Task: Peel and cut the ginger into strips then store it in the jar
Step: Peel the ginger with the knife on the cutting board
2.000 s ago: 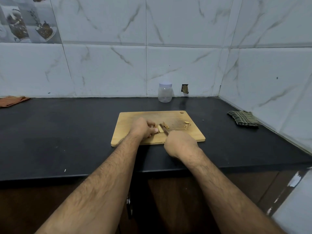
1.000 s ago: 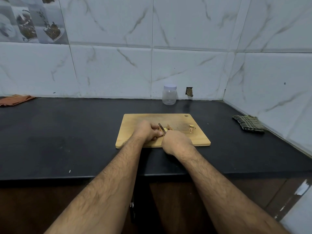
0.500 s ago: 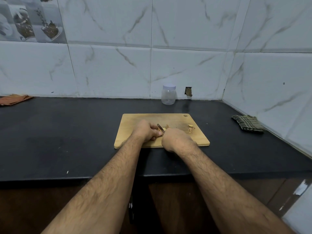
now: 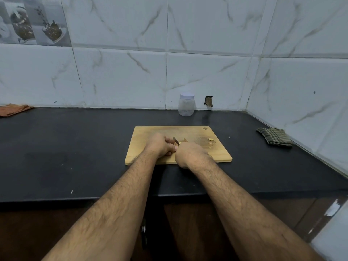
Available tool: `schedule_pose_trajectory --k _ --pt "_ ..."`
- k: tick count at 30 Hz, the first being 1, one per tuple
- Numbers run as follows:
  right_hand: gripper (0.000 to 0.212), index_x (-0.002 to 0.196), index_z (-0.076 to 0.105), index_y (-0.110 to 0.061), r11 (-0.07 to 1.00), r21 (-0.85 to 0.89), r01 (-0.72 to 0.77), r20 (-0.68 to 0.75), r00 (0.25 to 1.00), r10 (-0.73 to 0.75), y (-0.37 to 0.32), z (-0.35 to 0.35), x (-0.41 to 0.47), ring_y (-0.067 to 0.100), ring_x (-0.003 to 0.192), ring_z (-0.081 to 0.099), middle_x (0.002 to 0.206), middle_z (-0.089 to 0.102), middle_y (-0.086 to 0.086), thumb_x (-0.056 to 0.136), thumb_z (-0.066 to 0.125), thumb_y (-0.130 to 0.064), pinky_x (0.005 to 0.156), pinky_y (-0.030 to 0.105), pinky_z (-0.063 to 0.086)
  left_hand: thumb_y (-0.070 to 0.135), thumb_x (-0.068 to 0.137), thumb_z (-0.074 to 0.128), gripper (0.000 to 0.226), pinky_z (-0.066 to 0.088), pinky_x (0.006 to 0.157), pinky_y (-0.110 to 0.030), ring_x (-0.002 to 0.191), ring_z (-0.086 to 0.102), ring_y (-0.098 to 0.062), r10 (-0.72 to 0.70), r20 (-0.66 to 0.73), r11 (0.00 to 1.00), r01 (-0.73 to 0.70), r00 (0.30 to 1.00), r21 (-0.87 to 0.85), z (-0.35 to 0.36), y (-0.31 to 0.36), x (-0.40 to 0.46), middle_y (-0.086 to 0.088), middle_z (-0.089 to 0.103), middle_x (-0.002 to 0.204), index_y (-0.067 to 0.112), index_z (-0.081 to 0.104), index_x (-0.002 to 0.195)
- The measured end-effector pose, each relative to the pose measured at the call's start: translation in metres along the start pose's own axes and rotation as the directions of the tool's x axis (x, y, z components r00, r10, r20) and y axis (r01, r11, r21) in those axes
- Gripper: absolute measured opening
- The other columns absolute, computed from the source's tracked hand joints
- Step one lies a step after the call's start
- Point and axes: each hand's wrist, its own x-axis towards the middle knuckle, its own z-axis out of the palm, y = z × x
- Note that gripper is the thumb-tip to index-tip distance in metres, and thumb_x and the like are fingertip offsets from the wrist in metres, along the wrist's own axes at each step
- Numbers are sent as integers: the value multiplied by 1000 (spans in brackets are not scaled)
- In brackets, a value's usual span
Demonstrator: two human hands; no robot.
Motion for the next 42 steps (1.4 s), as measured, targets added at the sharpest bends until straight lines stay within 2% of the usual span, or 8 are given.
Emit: schedule_pose_trajectory --k 4,8,16,18,21,29,38,42 --pt "35 132 56 -9 1000 0 -17 24 1000 17 0 2 4 25 102 61 116 61 9 98 49 -9 73 34 50 12 86 76 23 56 88 -26 77 64 -10 14 -3 1000 -14 1000 -15 2 -2 3 -1 76 101 16 76 108" --pt "40 131 56 -6 1000 -26 -4 86 996 7 -5 -5 4 20 74 58 79 53 6 92 52 -2 62 32 51 15 85 77 24 58 87 -29 75 65 -11 13 -4 1000 -13 1000 -8 2 -6 8 2 76 93 17 76 109" --pt "51 139 49 -5 999 -30 20 118 993 -17 3 -6 -10 16 56 55 73 57 6 89 50 2 50 29 46 15 85 78 24 45 55 -13 47 52 2 -18 -21 999 17 1000 -36 6 -4 6 10 68 70 17 73 109" --pt "28 115 61 -4 999 -20 26 117 993 -23 8 -4 -15 17 57 56 72 58 6 90 50 0 48 29 43 15 85 78 26 42 53 -12 49 52 0 -24 -20 999 23 1000 -30 5 -4 6 10 67 69 17 73 110" --pt "8 94 57 -9 999 4 36 87 996 -36 16 2 -24 20 66 57 77 57 6 92 50 -5 55 31 47 12 83 79 32 47 59 -15 54 54 -3 -46 -8 997 45 999 -59 5 -3 7 6 68 71 12 70 114" --pt "24 118 62 -11 999 33 2 81 997 -5 29 2 -38 20 90 58 101 59 4 98 49 -14 72 34 48 14 82 81 36 54 76 -22 57 56 -5 -55 6 996 55 998 -67 3 -1 8 5 69 72 15 69 116" --pt "25 116 63 -10 998 64 -23 27 999 21 32 5 -37 23 88 55 98 56 4 97 48 -13 74 34 47 13 83 80 38 48 60 -13 53 54 -3 -37 -2 997 37 999 -64 4 -2 3 6 68 72 13 68 119" --pt "27 119 62 -9 997 72 -7 -23 1000 9 28 0 -31 24 87 55 99 56 5 96 47 -11 72 35 47 13 83 80 28 46 59 -13 53 52 -2 -15 -9 999 14 1000 -51 5 -2 1 7 67 70 15 73 111"
